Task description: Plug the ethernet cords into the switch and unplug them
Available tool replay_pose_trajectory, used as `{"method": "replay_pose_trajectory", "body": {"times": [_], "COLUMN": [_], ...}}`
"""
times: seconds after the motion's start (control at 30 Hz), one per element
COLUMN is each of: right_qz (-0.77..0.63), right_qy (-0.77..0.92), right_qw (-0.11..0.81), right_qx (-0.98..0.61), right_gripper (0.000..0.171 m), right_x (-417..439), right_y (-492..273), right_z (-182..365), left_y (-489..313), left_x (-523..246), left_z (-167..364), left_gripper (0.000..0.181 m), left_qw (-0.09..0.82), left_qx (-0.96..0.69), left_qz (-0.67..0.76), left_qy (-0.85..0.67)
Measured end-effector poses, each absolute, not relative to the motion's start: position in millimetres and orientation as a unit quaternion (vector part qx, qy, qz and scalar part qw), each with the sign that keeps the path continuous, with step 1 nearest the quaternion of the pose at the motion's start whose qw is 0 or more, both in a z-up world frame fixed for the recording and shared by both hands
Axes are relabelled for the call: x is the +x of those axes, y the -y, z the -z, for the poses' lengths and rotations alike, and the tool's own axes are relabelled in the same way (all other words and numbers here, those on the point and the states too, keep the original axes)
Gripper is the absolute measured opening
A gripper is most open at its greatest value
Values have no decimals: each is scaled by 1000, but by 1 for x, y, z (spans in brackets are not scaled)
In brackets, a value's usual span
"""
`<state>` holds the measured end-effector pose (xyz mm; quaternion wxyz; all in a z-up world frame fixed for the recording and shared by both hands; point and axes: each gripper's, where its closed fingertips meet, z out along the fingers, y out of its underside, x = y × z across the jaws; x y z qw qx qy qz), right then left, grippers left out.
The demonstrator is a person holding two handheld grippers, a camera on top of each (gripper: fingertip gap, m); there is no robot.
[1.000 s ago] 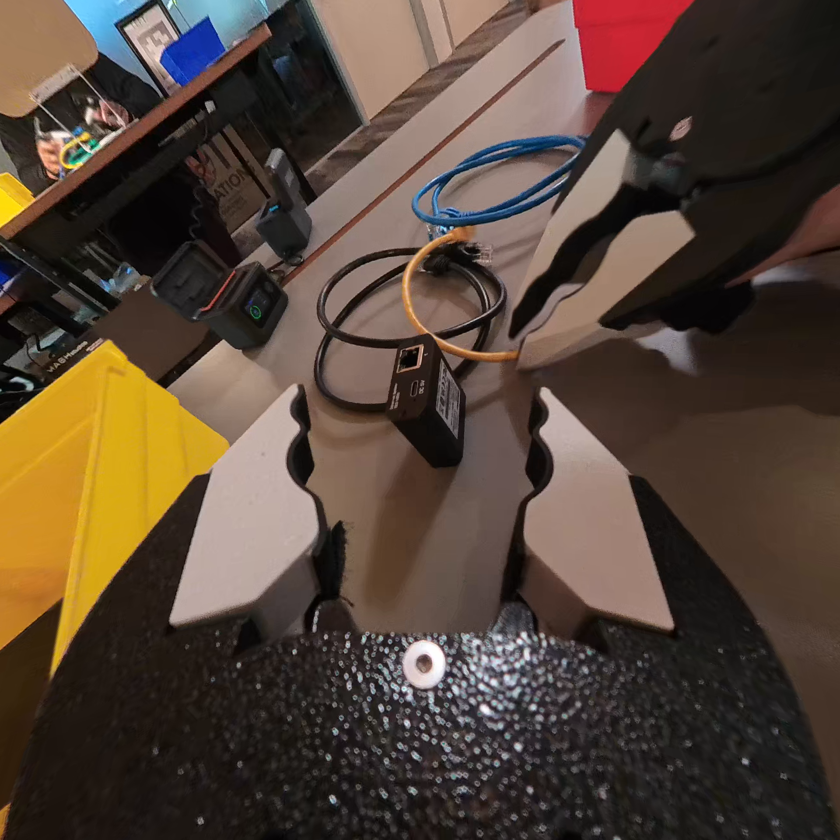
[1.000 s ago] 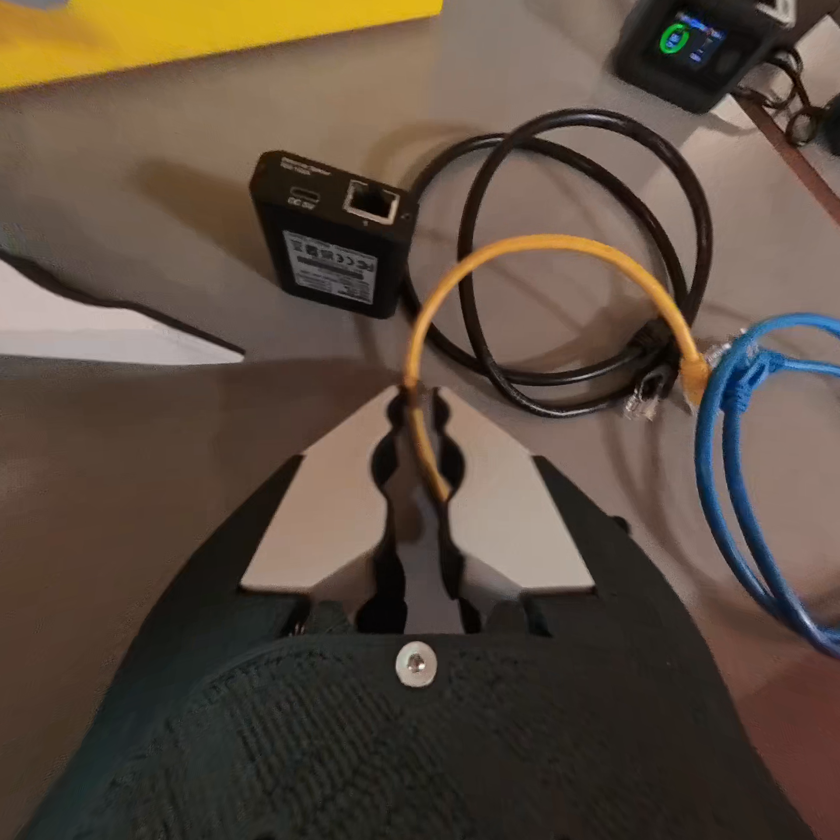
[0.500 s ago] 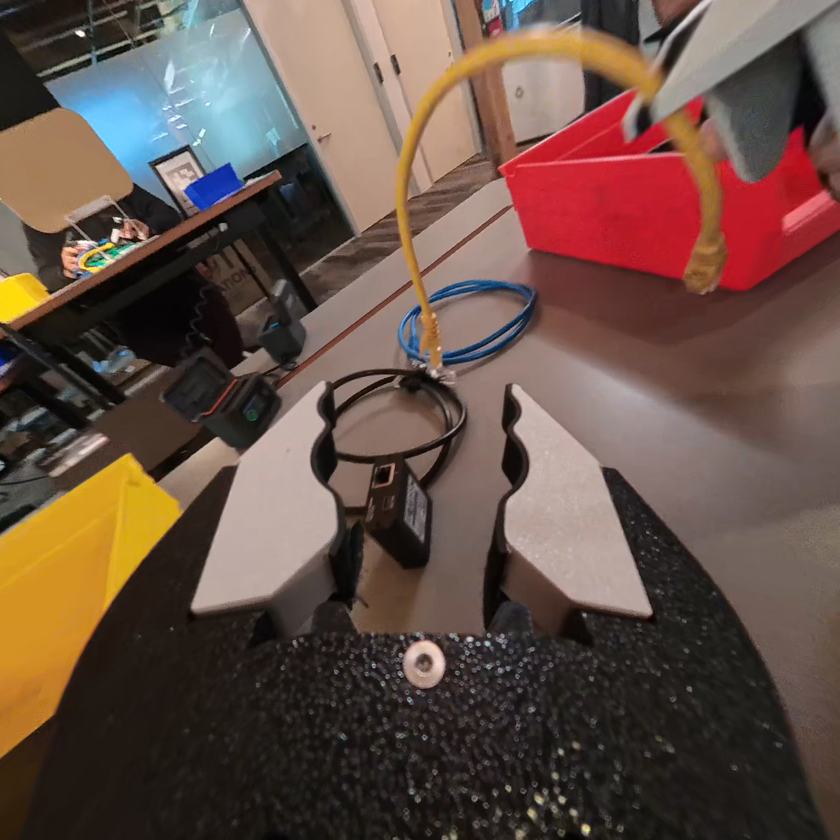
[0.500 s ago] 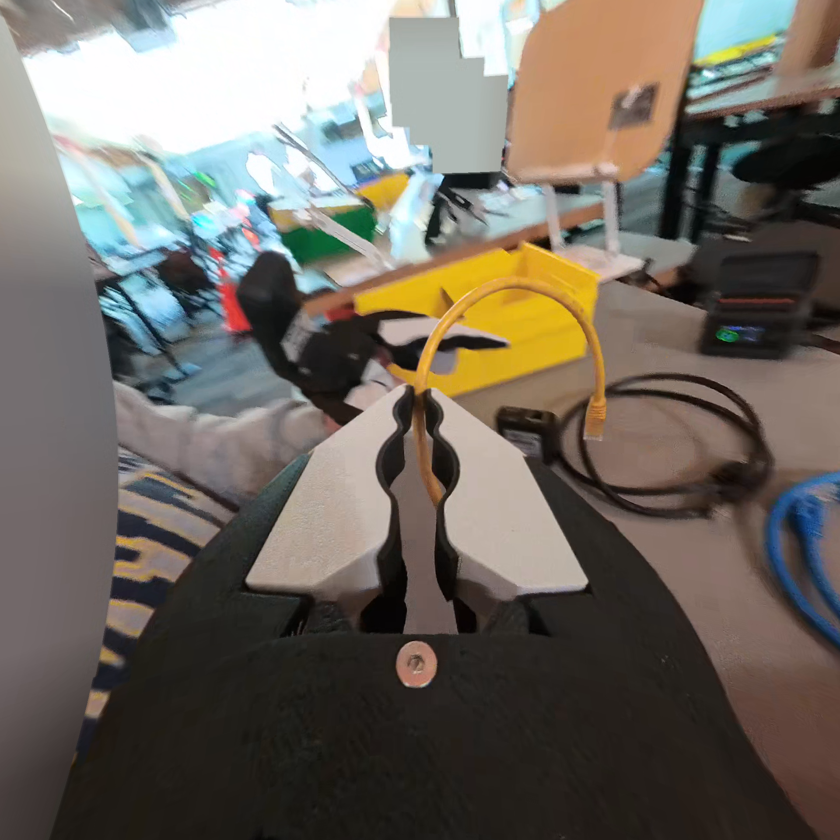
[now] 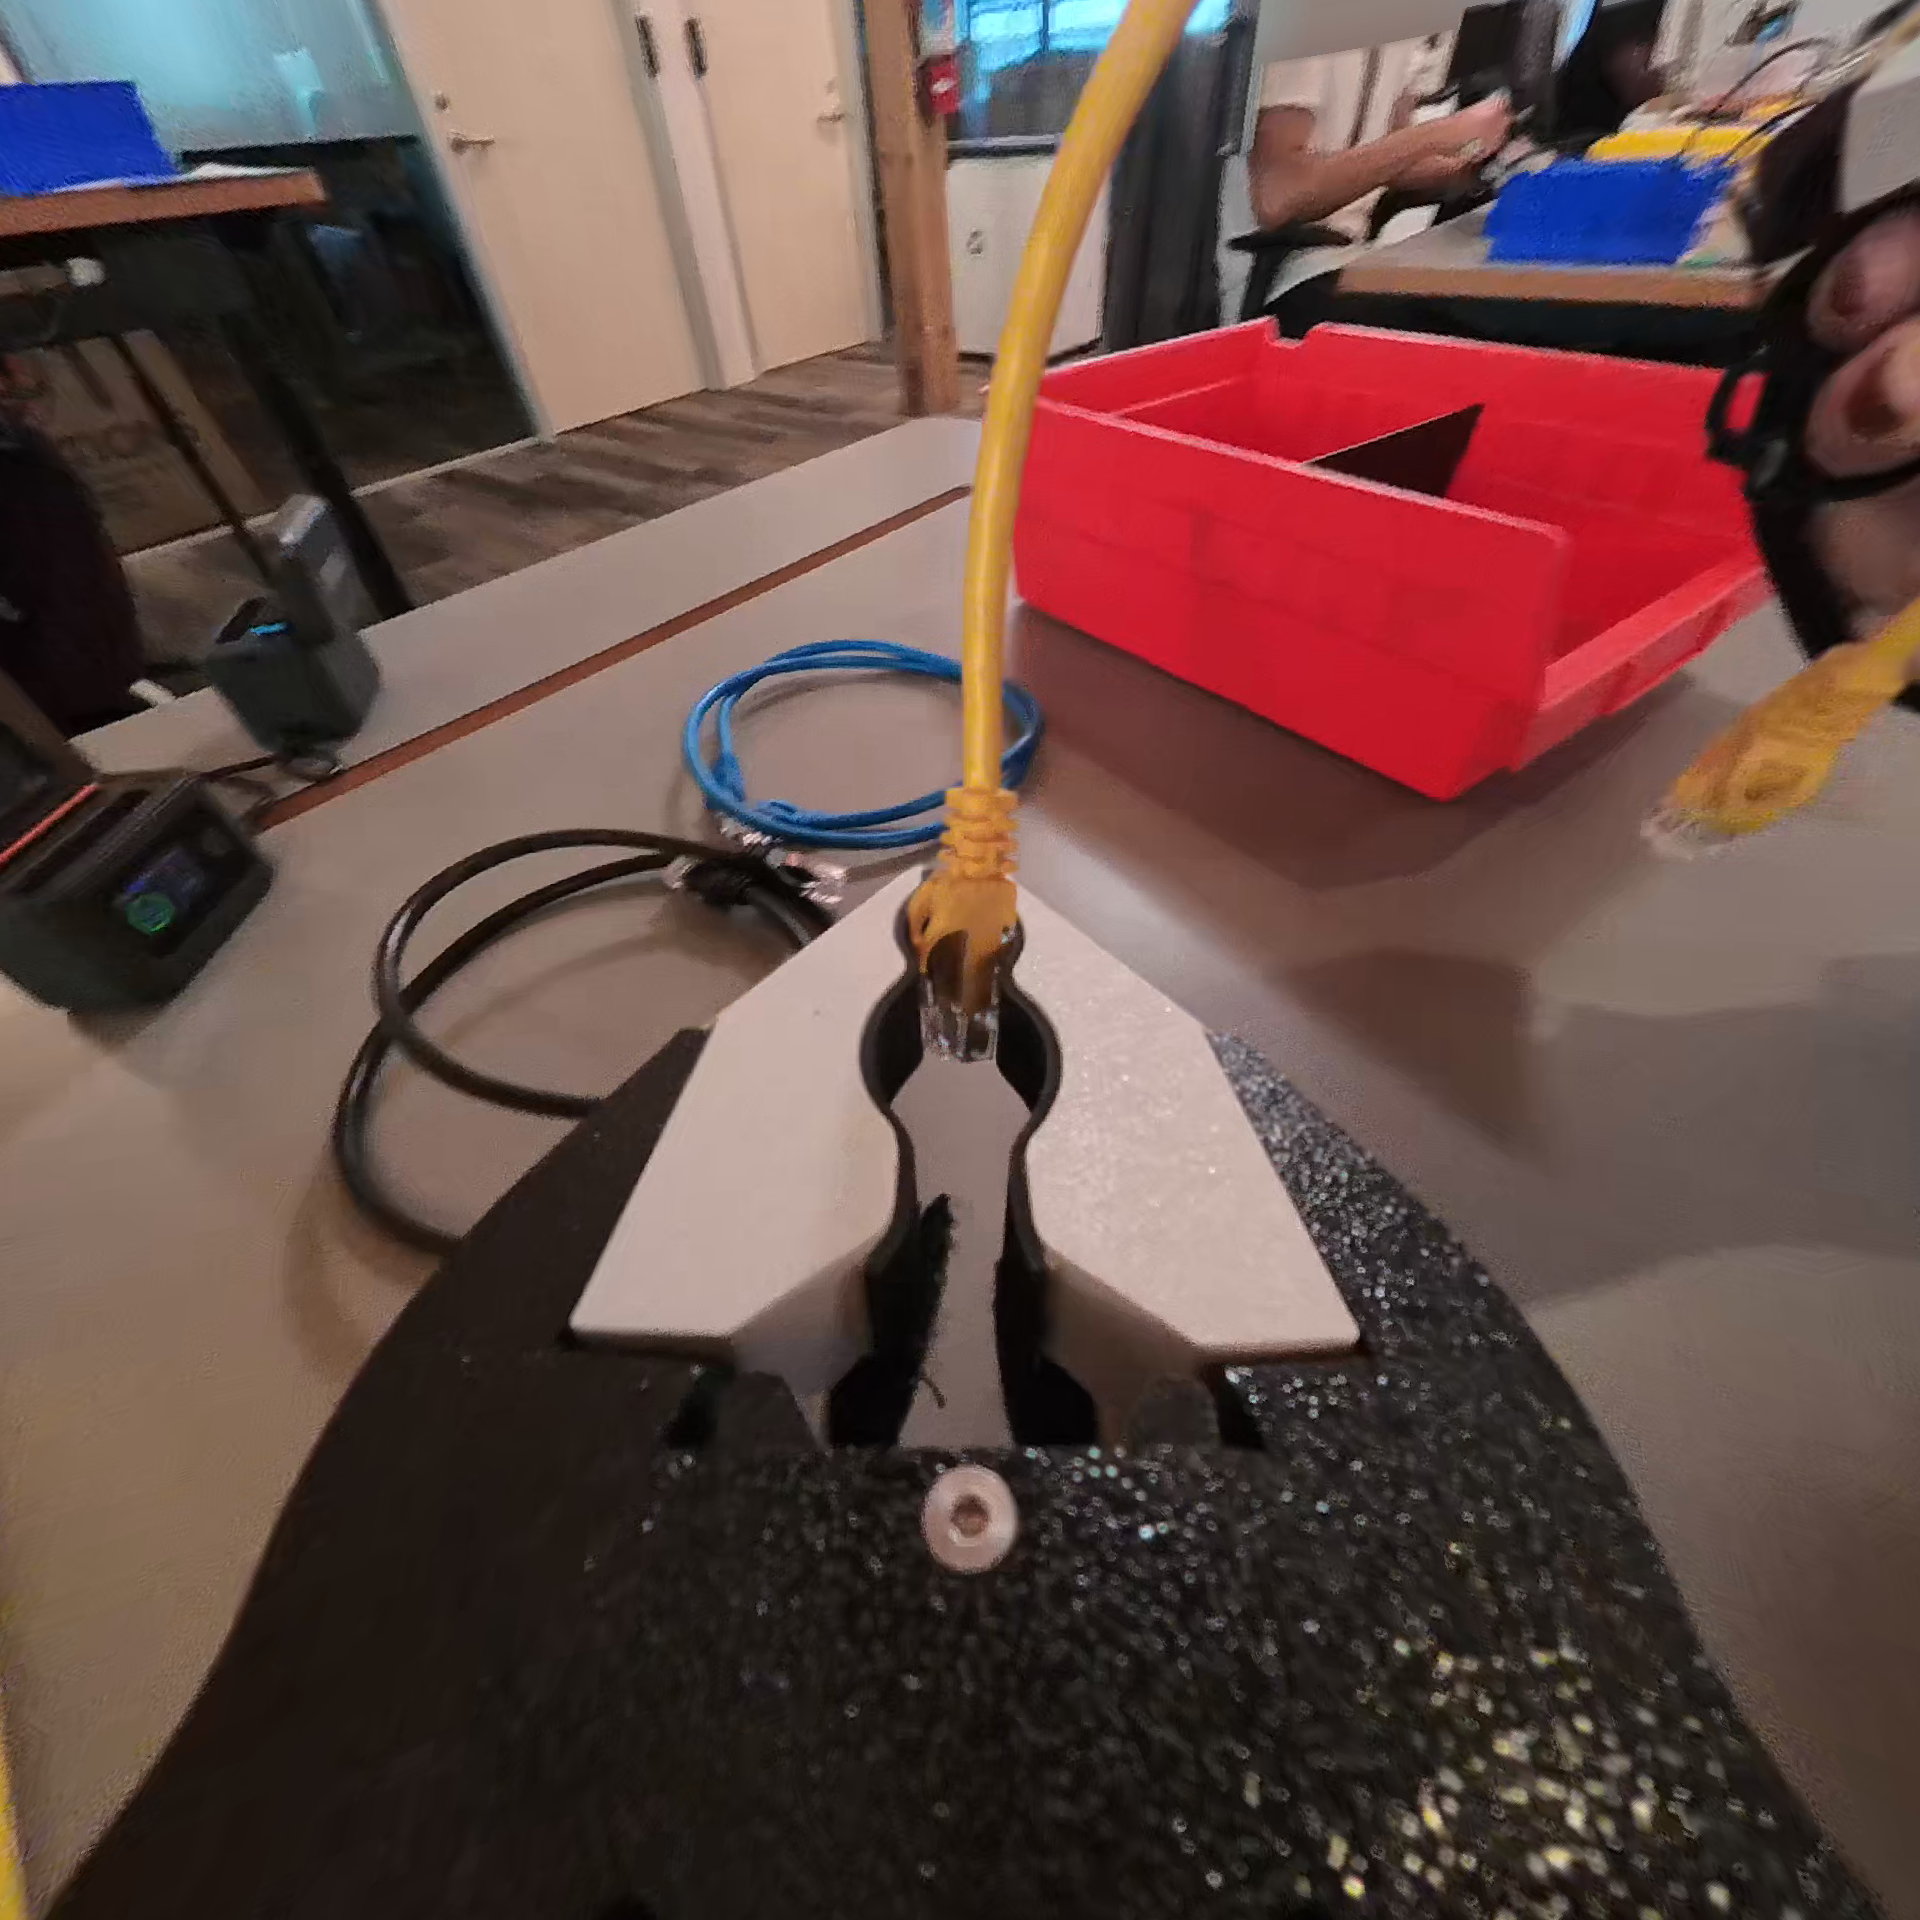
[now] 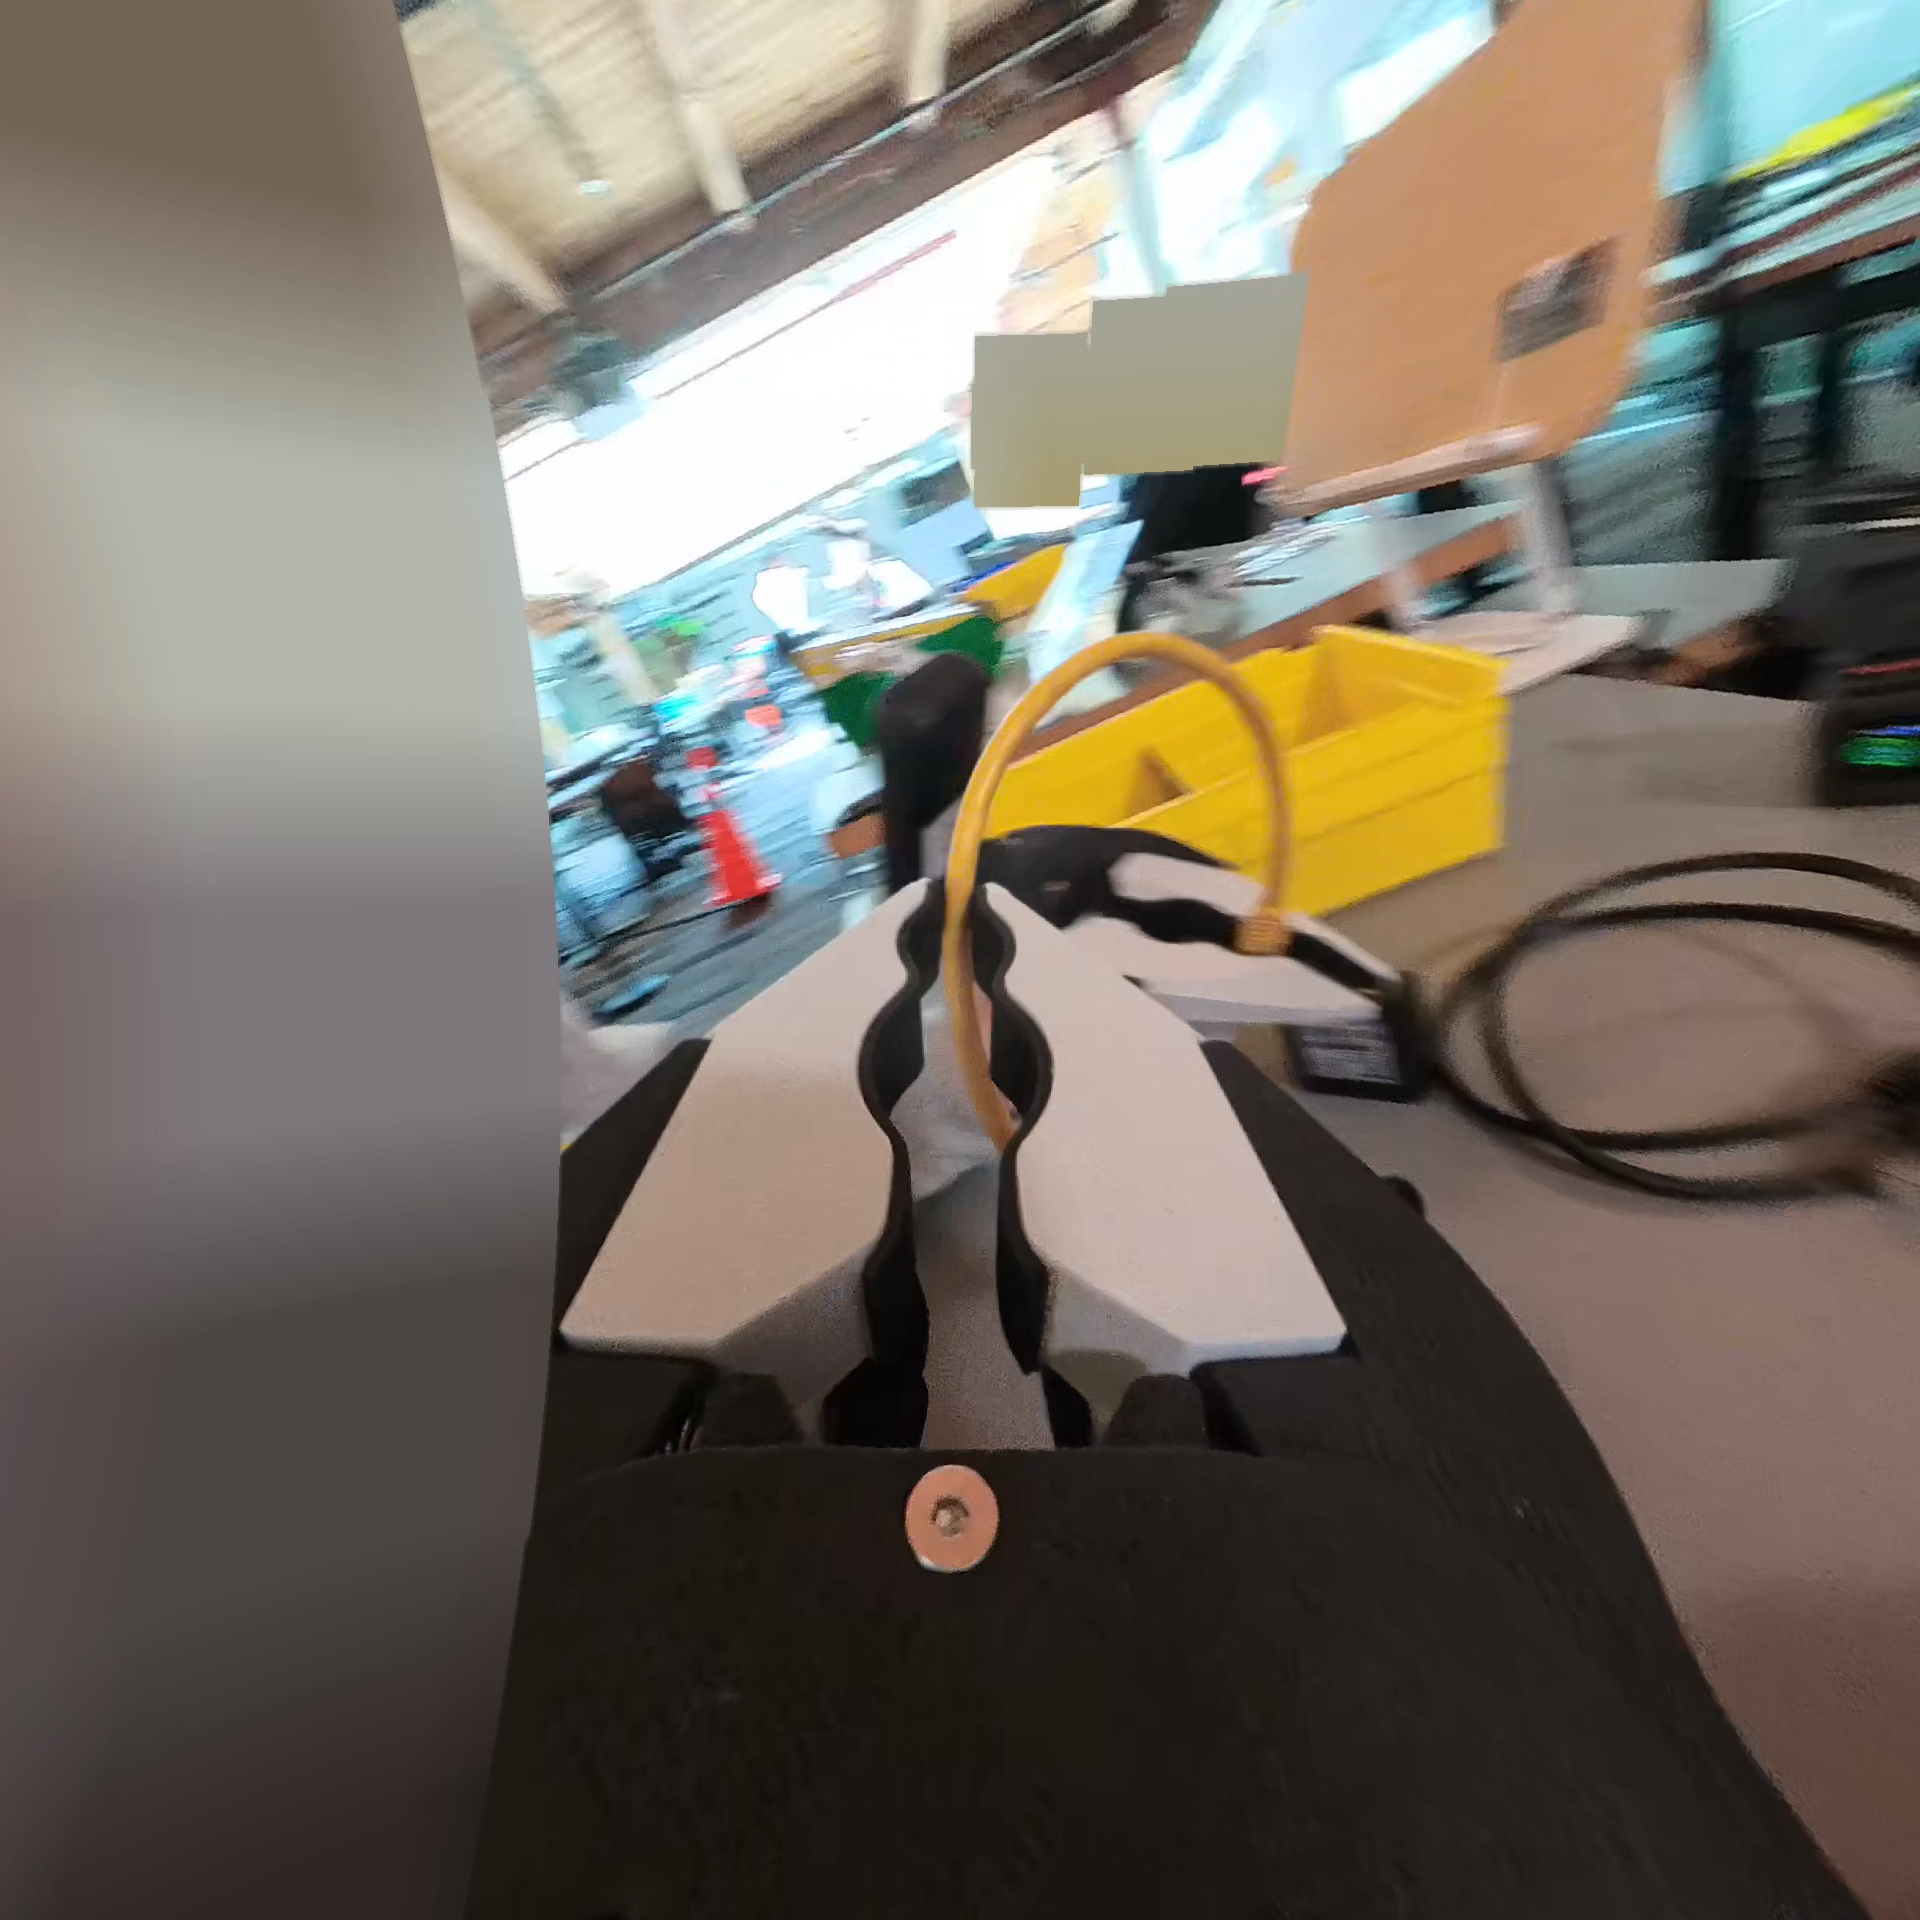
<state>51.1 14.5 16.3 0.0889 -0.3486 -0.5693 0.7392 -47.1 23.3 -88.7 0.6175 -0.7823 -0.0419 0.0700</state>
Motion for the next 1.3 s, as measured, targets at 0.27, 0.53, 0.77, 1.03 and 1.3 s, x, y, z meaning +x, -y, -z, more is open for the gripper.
{"method": "replay_pose_trajectory", "body": {"times": [0.27,0.53,0.77,1.03,1.3], "right_qz": [-667,-625,-658,-642,-620], "right_qy": [583,554,527,549,558], "right_qw": [281,285,280,287,232], "right_qx": [-369,-470,-460,-451,-499], "right_gripper": [37,34,26,7,8], "right_x": [39,-29,-64,-72,-101], "right_y": [-24,6,10,3,6], "right_z": [-12,33,28,38,70], "left_y": [-5,-21,-26,-11,38], "left_x": [-93,-78,-58,-55,-101], "left_z": [84,61,55,68,157], "left_gripper": [4,4,4,57,88], "left_qw": [569,619,656,662,482], "left_qx": [-790,-752,-734,-743,-852], "left_qz": [-196,-215,-176,-84,-160], "left_qy": [115,73,23,55,122]}}
